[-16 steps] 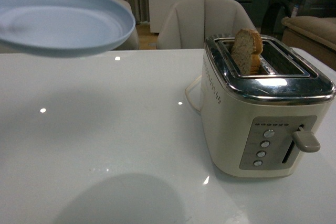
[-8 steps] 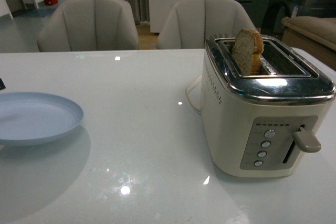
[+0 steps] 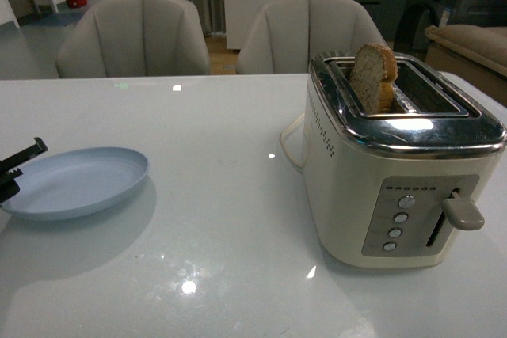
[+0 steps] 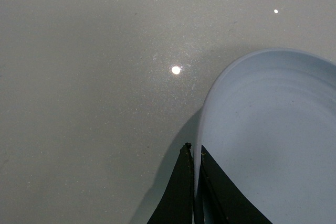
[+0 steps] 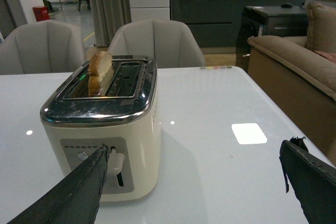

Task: Left arm holds plate, right arm toasts bread

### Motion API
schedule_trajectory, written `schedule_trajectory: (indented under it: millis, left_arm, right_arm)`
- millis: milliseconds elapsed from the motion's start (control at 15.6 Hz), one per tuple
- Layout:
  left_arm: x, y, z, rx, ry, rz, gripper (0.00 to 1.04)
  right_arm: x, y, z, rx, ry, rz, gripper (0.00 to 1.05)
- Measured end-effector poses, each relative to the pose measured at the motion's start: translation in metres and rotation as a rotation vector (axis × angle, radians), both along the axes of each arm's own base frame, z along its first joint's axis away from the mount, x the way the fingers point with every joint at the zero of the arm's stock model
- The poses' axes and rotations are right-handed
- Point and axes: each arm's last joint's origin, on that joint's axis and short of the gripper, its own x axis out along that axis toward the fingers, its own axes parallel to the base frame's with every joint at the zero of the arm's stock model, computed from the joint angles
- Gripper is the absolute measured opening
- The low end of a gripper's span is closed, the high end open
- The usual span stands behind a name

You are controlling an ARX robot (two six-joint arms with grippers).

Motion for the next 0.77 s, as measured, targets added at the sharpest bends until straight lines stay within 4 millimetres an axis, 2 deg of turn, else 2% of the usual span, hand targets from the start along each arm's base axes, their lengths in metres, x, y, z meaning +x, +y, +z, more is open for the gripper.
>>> schedule_trajectory:
  millis: [257, 770]
  left_arm:
    - [0.006, 0.000, -0.007, 0.060, 0.019, 0.004, 0.03]
    - [0.002, -0.009, -0.016, 0.167, 0.148, -0.084, 0.04]
  right_arm:
    - [0.000, 0.000, 0.000, 0.000, 0.000, 0.000, 0.98]
    - [0.000, 0.000, 0.000, 0.000, 0.000, 0.000, 0.98]
